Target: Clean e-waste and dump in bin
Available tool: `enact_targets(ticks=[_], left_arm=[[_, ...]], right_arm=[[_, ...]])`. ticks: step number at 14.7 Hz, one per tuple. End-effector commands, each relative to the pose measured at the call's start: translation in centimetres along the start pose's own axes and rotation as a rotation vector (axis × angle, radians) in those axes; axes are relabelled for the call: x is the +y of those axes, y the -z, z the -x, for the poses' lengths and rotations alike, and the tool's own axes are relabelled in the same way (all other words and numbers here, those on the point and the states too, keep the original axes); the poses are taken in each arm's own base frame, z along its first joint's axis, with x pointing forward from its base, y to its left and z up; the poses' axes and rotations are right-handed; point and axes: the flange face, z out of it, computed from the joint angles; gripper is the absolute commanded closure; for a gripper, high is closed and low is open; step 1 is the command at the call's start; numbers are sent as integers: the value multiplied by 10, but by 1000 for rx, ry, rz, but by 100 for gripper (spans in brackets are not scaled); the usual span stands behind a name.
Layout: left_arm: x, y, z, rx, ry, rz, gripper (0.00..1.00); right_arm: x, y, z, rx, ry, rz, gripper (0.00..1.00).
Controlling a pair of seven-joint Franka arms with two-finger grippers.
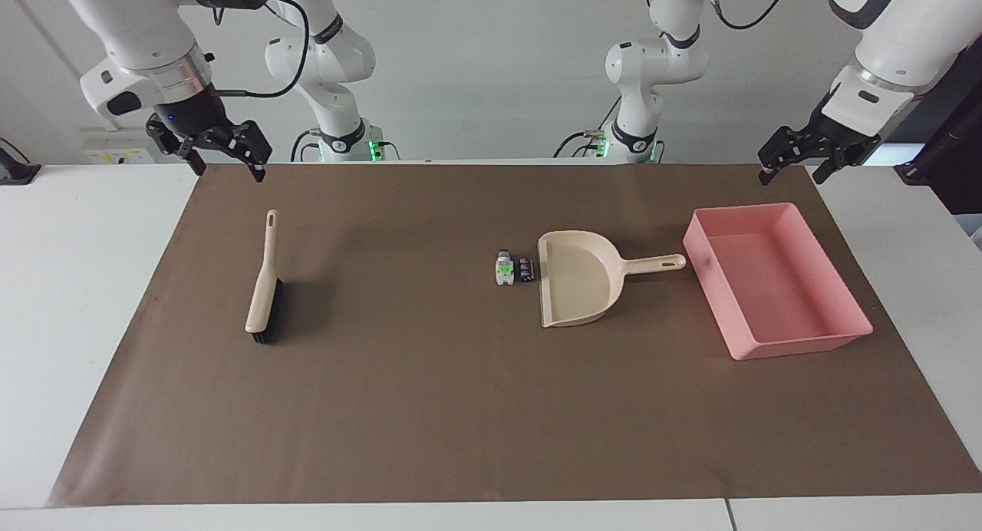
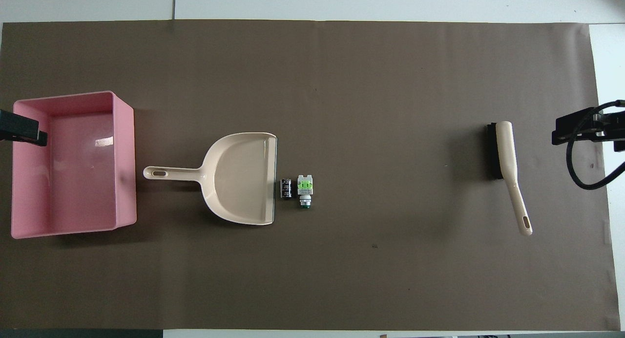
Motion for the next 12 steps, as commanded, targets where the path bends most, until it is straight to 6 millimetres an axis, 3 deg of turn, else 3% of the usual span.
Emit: enact_targets(ticks=[1,9,11,12], left_arm=[[-2,1,9,6,16,-30,2],[-2,1,8,13,-1,-72,2],[5,-5,10,29,-79,-69,2],[14,-10,11,27,-156,-71,2]], right_arm=[[4,1,3,0,16,-15,0],[4,-10,5,-4,17,-15,0],[15,-26,11,0,11,-16,0],[29,-46,18,0,15,-19,0]])
